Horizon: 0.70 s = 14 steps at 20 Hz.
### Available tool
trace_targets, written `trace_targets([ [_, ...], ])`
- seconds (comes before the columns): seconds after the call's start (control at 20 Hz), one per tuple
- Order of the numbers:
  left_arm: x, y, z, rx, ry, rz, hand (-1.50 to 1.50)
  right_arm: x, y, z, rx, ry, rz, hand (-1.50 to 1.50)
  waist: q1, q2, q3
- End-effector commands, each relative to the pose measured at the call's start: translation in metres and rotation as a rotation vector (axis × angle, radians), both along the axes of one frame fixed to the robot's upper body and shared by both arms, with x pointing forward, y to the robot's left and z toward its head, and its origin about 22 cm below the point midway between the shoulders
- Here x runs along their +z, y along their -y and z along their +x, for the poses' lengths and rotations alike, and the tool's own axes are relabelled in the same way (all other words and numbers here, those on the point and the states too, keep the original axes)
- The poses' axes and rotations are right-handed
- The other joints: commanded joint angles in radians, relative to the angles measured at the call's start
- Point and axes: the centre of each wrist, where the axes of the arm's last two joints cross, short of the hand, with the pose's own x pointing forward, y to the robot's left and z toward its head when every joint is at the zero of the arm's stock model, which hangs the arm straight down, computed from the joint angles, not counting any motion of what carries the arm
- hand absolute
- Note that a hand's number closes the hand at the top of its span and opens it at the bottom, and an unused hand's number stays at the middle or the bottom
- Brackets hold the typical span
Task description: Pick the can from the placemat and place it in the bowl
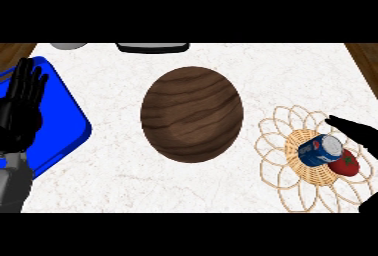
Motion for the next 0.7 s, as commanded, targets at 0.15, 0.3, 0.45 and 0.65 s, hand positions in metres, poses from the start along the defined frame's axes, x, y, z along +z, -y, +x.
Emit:
trace_targets([
  [0.15, -0.004, -0.011, 0.000, -0.014, 0.007, -0.022, 0.00, -0.034, -0.015, 0.010, 0.048, 0.028, 0.050, -1.50, 0.000, 0.000, 0.000],
  [0.3, -0.006, -0.006, 0.000, 0.004, 0.031, -0.011, 0.00, -0.021, 0.007, 0.024, 0.072, 0.016, 0.019, -1.50, 0.001, 0.000, 0.000],
  [0.45, -0.002, -0.012, 0.009, -0.002, 0.008, 0.004, 0.00, -0.051, -0.005, 0.022, 0.049, -0.011, -0.002, -1.50, -0.001, 0.001, 0.000],
  [0.65, -0.012, 0.008, -0.008, -0.003, -0.007, 0.002, 0.00, -0.067, 0.003, 0.011, 0.036, -0.024, -0.015, -1.50, 0.000, 0.000, 0.000],
])
